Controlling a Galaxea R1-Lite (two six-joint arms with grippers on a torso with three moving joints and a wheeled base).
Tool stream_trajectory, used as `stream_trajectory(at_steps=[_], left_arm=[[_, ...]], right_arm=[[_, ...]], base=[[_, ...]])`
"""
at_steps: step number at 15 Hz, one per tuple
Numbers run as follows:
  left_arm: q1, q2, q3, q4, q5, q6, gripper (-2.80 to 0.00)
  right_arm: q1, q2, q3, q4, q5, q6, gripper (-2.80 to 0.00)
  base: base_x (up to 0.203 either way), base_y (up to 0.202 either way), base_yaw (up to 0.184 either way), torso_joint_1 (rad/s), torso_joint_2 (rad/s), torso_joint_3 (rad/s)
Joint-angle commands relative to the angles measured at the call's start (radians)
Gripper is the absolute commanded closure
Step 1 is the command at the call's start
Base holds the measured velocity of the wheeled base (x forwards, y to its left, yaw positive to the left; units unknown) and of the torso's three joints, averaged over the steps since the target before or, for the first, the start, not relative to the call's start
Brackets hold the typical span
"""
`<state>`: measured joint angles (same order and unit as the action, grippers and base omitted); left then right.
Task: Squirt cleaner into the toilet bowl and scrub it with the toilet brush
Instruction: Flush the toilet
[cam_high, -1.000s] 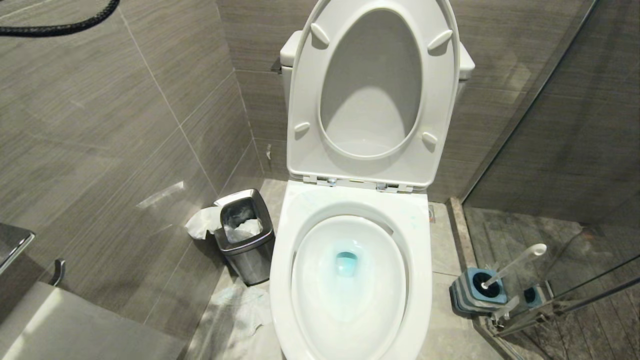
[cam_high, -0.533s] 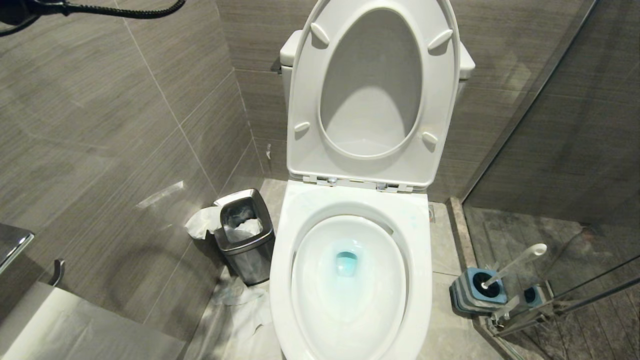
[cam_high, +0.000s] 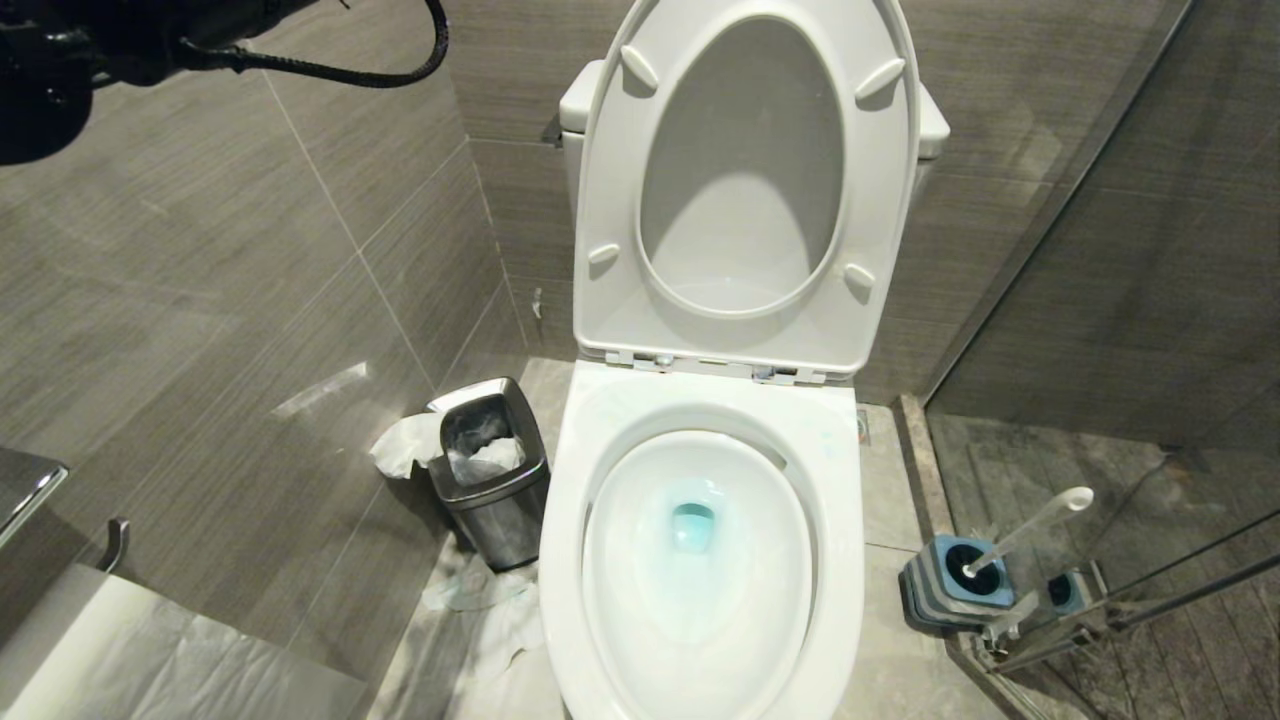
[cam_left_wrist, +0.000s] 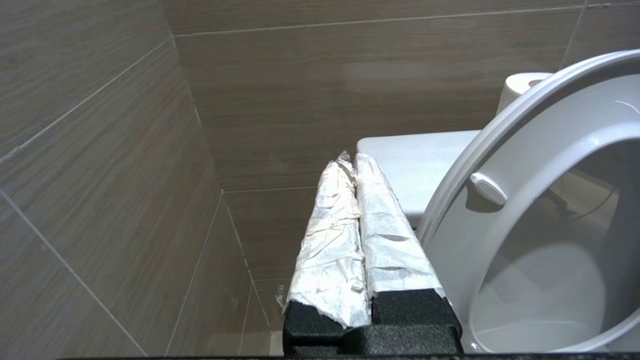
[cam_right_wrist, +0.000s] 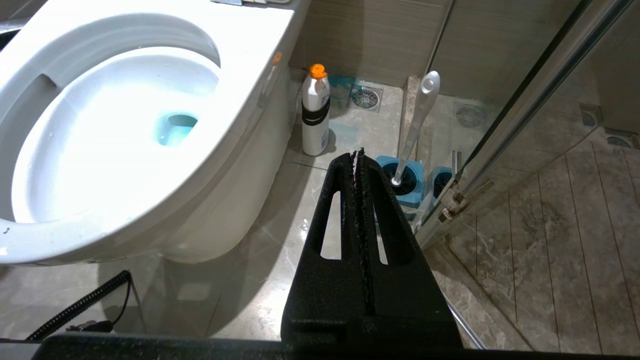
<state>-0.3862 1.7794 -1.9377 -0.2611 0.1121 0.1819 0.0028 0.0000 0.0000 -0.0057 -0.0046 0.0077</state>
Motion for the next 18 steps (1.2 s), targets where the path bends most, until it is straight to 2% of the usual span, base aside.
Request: stream_trajectory(at_steps=[1, 3, 6, 18], left_arm=[[-0.007, 0.006, 0.003, -0.005, 0.000, 0.002, 0.00], [-0.036, 0.012, 0.003, -0.017, 0.006, 0.007, 0.00], [-0.039, 0.017, 0.003, -0.022, 0.012, 0.016, 0.00], [-0.028, 0.026, 0.003, 0.102, 0.028, 0.023, 0.00]], right_arm=[[0.000, 0.002, 0.000, 0.000, 0.000, 0.000, 0.00], [0.000, 0.002, 0.000, 0.000, 0.000, 0.000, 0.00], [0.000, 0.002, 0.000, 0.000, 0.000, 0.000, 0.00], [0.000, 0.002, 0.000, 0.000, 0.000, 0.000, 0.00]], base=[[0.000, 0.000, 0.000, 0.000, 0.00, 0.000], [0.000, 0.000, 0.000, 0.000, 0.00, 0.000], [0.000, 0.000, 0.000, 0.000, 0.00, 0.000], [0.000, 0.000, 0.000, 0.000, 0.00, 0.000]])
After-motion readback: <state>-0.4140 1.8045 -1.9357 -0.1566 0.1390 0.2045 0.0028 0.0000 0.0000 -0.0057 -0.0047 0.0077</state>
